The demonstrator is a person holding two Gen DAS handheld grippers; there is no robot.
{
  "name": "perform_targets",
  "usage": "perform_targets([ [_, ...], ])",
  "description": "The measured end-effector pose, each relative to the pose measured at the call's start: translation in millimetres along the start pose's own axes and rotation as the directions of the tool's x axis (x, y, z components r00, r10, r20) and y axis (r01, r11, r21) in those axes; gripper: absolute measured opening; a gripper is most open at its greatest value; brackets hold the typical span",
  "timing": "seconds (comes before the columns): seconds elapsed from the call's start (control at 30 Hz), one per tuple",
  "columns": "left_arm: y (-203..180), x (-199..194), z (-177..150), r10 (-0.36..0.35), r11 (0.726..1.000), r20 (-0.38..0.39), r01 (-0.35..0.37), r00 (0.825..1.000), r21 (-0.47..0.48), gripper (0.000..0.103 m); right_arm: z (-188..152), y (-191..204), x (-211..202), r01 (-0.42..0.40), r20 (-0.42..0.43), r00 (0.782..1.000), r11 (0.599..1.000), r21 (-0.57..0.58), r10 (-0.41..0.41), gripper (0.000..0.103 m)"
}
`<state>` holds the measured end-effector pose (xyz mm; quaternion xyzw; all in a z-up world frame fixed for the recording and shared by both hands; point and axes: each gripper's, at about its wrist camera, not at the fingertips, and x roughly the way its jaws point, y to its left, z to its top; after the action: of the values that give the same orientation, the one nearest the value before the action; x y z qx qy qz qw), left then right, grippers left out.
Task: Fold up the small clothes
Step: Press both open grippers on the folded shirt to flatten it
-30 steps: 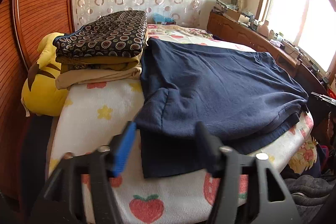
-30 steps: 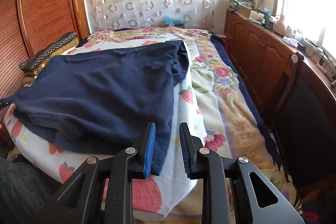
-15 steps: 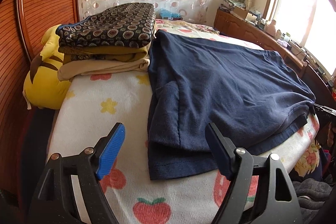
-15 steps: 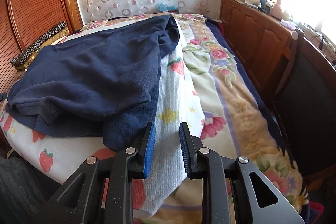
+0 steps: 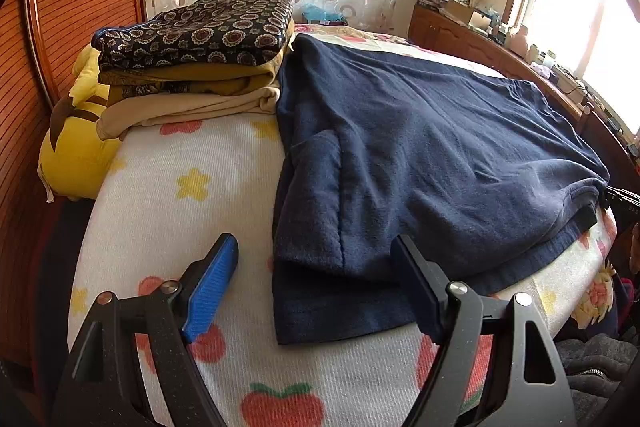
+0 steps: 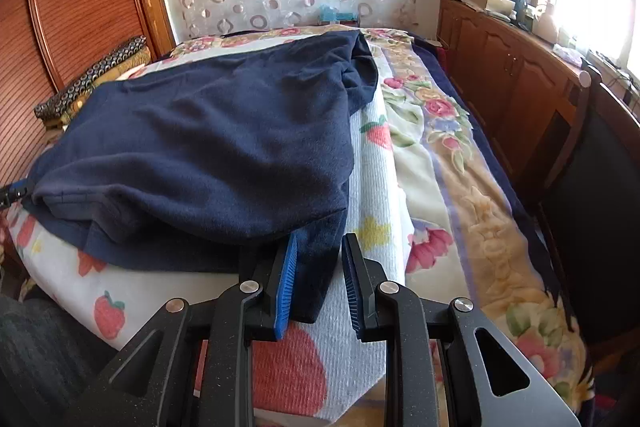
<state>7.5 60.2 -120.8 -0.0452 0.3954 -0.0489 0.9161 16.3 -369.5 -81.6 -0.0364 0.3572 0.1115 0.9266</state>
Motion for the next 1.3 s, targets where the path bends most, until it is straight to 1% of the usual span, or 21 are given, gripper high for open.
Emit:
perform_targets([
  [0.03, 0, 0, 0, 0.001, 1.000, 0.001, -0.001, 1.000, 0.000, 0.079, 0, 0, 0, -0.013, -0.002, 1.000, 1.000, -0.004, 0.013, 0.012],
  [0.1, 1, 1, 0, 0.003, 1.000, 0.001, -0.003, 1.000, 0.001, 0.079, 0, 0, -2, -0.030, -0.009, 1.000, 0.999, -0.022, 0.030, 0.004],
  [0.13, 1, 1, 0, 0.003, 1.000, 0.001, -0.003, 1.000, 0.001, 0.079, 0, 2, -4, -0.030, -0.012, 0.999, 0.999, -0.041, 0.030, 0.002],
  [0.17, 1, 1, 0, 0.004, 1.000, 0.001, -0.004, 1.000, 0.001, 0.079, 1, 3, -6, -0.015, -0.008, 1.000, 0.998, -0.060, 0.015, 0.002],
  [0.23, 1, 1, 0, 0.005, 1.000, 0.002, -0.005, 1.000, -0.001, 0.079, 3, -2, -15, 0.052, 0.018, 0.999, 0.995, -0.082, -0.050, 0.002],
  [0.27, 1, 1, 0, 0.004, 1.000, 0.002, -0.004, 1.000, -0.002, 0.079, 7, -8, -19, 0.067, 0.024, 0.998, 0.995, -0.075, -0.065, 0.002],
  [0.33, 2, 0, 0, 0.002, 1.000, 0.003, -0.002, 1.000, -0.005, 0.079, 10, -23, -27, 0.124, 0.044, 0.992, 0.991, -0.050, -0.122, 0.002],
  [0.43, 2, 0, 1, 0.002, 1.000, 0.003, -0.002, 1.000, -0.007, 0.079, 10, -37, -28, 0.128, 0.029, 0.991, 0.991, -0.034, -0.127, 0.002],
  [0.57, 3, 0, 1, 0.002, 1.000, 0.002, -0.002, 1.000, -0.011, 0.079, 10, -39, -31, 0.127, 0.045, 0.991, 0.992, -0.022, -0.125, 0.002],
  [0.7, 3, 0, 2, 0.002, 1.000, 0.001, -0.002, 1.000, -0.011, 0.079, 12, -31, -37, 0.118, 0.066, 0.991, 0.993, -0.020, -0.117, 0.002],
  [0.77, 3, 0, 2, 0.003, 1.000, 0.002, -0.003, 1.000, -0.012, 0.079, 12, -24, -38, 0.127, 0.079, 0.989, 0.991, -0.030, -0.125, 0.002],
  [0.83, 2, 1, 1, 0.007, 1.000, 0.003, -0.007, 1.000, -0.010, 0.079, 14, -20, -39, 0.126, 0.096, 0.988, 0.991, -0.038, -0.122, 0.006],
  [0.97, 2, 1, 1, 0.009, 1.000, 0.005, -0.009, 1.000, -0.007, 0.079, 20, -7, -42, 0.121, 0.125, 0.986, 0.991, -0.061, -0.113, 0.009],
  [1.0, 2, 1, 1, 0.008, 1.000, 0.006, -0.008, 1.000, -0.008, 0.079, 21, -3, -41, 0.106, 0.130, 0.987, 0.992, -0.068, -0.097, 0.013],
  [1.03, 2, 0, 0, 0.008, 1.000, 0.008, -0.008, 1.000, -0.008, 0.079, 21, 0, -40, 0.094, 0.133, 0.988, 0.993, -0.075, -0.083, 0.020],
  [1.13, 2, 1, 0, 0.009, 1.000, 0.011, -0.009, 1.000, -0.006, 0.079, 22, 12, -32, 0.060, 0.133, 0.990, 0.994, -0.095, -0.047, 0.029],
  [1.3, 2, 0, 0, 0.006, 1.000, 0.011, -0.006, 1.000, -0.005, 0.079, 17, 31, 4, 0.015, 0.076, 0.997, 0.992, -0.129, -0.005, 0.031],
])
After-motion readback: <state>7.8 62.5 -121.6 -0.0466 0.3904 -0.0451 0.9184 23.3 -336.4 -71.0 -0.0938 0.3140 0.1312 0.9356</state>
